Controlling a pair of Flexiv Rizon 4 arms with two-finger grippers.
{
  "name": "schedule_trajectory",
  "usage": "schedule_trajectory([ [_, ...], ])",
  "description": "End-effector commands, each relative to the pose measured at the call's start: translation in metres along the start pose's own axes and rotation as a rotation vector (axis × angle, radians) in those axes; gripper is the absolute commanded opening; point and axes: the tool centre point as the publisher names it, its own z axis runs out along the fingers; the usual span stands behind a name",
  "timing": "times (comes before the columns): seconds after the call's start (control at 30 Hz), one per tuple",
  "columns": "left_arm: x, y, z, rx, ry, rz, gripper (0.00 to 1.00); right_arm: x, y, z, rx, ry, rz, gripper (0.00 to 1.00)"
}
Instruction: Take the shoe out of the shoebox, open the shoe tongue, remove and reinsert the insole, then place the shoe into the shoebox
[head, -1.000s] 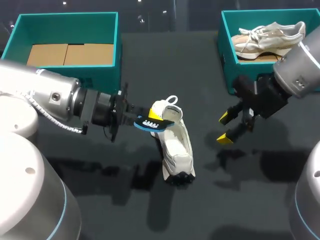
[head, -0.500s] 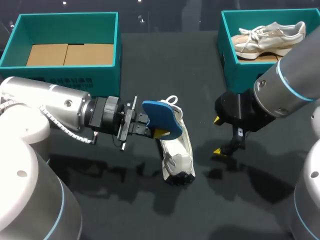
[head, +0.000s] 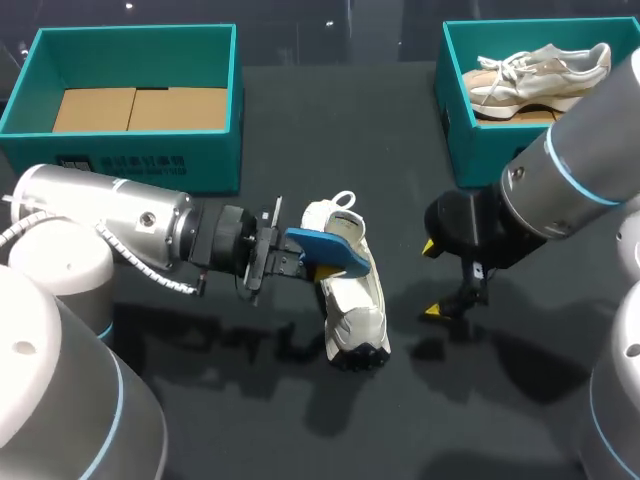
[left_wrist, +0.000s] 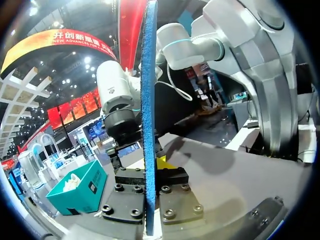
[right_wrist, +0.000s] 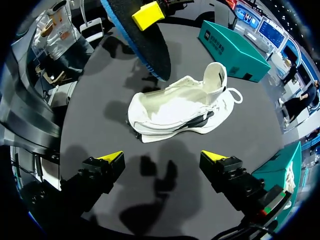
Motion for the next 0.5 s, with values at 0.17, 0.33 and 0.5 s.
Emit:
schedule_trajectory([
  [0.17, 0.005, 0.023, 0.007, 0.038, -0.014, 0.043, 0.0, -0.019, 0.001, 0.041, -0.028, 0.056, 0.014, 1.0],
  [0.33, 0.004, 0.027, 0.012, 0.035, -0.007, 0.063, 0.0, -0.022, 0.001, 0.049, -0.049, 0.064, 0.005, 1.0],
  [0.5, 0.004, 0.031, 0.015, 0.031, -0.011, 0.082, 0.0, -0.02, 0.006, 0.057, -0.064, 0.078, -0.003, 1.0],
])
